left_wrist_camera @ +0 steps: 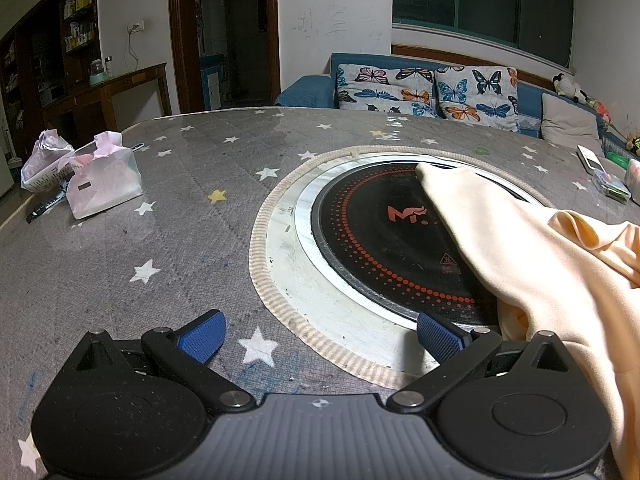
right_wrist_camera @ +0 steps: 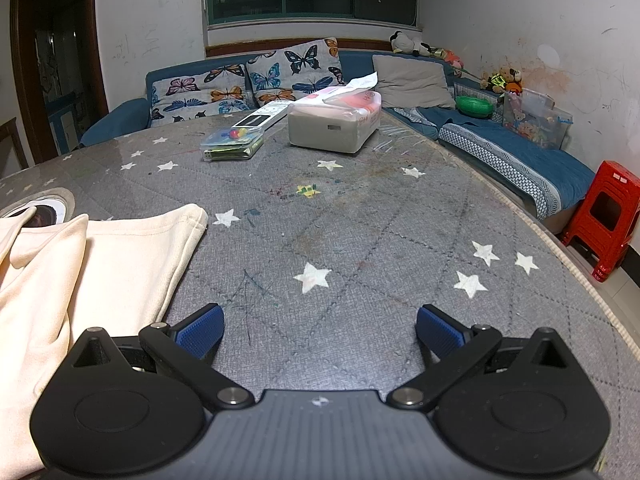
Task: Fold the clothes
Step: 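Move both grippers toward the cream sweatshirt lying on the table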
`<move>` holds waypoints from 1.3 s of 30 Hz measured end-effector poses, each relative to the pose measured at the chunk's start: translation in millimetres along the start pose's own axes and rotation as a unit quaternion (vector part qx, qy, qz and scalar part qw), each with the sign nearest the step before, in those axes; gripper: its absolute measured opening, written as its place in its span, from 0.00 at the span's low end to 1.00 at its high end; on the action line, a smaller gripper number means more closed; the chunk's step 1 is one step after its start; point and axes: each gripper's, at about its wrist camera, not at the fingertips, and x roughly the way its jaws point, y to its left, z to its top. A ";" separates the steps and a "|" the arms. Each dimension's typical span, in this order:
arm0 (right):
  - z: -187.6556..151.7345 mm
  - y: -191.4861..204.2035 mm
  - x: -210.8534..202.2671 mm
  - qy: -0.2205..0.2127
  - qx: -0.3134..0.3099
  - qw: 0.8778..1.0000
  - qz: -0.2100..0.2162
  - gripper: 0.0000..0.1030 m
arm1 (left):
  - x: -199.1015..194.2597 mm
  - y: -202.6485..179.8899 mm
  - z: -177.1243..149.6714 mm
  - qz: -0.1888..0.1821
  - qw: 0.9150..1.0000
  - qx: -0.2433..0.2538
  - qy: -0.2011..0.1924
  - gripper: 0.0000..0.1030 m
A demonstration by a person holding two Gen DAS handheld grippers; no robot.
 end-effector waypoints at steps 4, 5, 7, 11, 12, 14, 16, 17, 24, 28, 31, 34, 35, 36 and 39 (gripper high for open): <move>-0.1 0.5 -0.1 -0.001 -0.001 1.000 -0.001 1.00 | 0.2 -0.9 0.0 0.000 1.000 0.000 0.000 1.00; -0.3 0.9 -0.2 -0.002 -0.002 1.000 -0.001 1.00 | 0.3 -1.2 0.0 0.000 1.000 0.000 0.001 1.00; 0.2 0.7 -1.8 -0.002 -0.001 1.000 0.006 1.00 | -0.8 -0.1 -0.4 0.000 1.000 0.001 0.001 1.00; -4.1 10.7 -12.6 -0.003 -0.014 1.000 0.014 1.00 | -0.2 -2.3 -0.2 0.002 1.000 0.004 0.002 1.00; -4.5 13.1 -14.4 -0.002 -0.018 1.000 0.017 1.00 | -0.1 -3.1 0.0 0.003 1.000 0.004 0.001 1.00; -5.6 18.7 -19.1 -0.001 -0.026 0.999 0.023 1.00 | -0.7 -4.7 -0.1 0.004 1.000 0.006 0.001 1.00; -7.0 24.3 -24.3 0.002 -0.029 0.999 0.027 1.00 | -0.6 -5.6 -0.8 0.004 1.000 0.005 0.001 1.00; -7.3 26.2 -26.2 0.003 -0.029 0.999 0.028 1.00 | -0.9 -6.2 -1.2 0.004 1.000 0.005 0.002 1.00; -8.8 37.9 -37.7 0.005 -0.039 0.998 0.039 1.00 | -10.1 -9.3 -5.9 -0.003 1.000 0.001 0.006 1.00; -8.8 42.8 -45.8 0.001 -0.043 0.998 0.045 1.00 | -17.7 -14.7 -10.3 -0.012 1.000 0.005 0.010 1.00; -10.1 45.7 -51.6 -0.002 -0.044 0.998 0.049 1.00 | -23.4 -18.1 -13.4 -0.018 1.000 0.008 0.013 1.00; -13.4 48.9 -56.8 -0.001 -0.048 0.997 0.053 1.00 | -29.7 -21.7 -16.9 -0.027 0.999 0.012 0.016 1.00; -14.3 49.6 -58.1 -0.001 -0.050 0.997 0.055 1.00 | -31.2 -22.7 -17.6 -0.028 0.999 0.012 0.017 1.00; -15.3 50.4 -59.4 -0.001 -0.051 0.997 0.056 1.00 | -32.6 -23.6 -18.2 -0.029 0.999 0.012 0.019 1.00; -17.2 52.2 -64.1 -0.002 -0.055 0.997 0.062 1.00 | -37.0 -25.5 -19.8 -0.035 0.999 0.008 0.025 1.00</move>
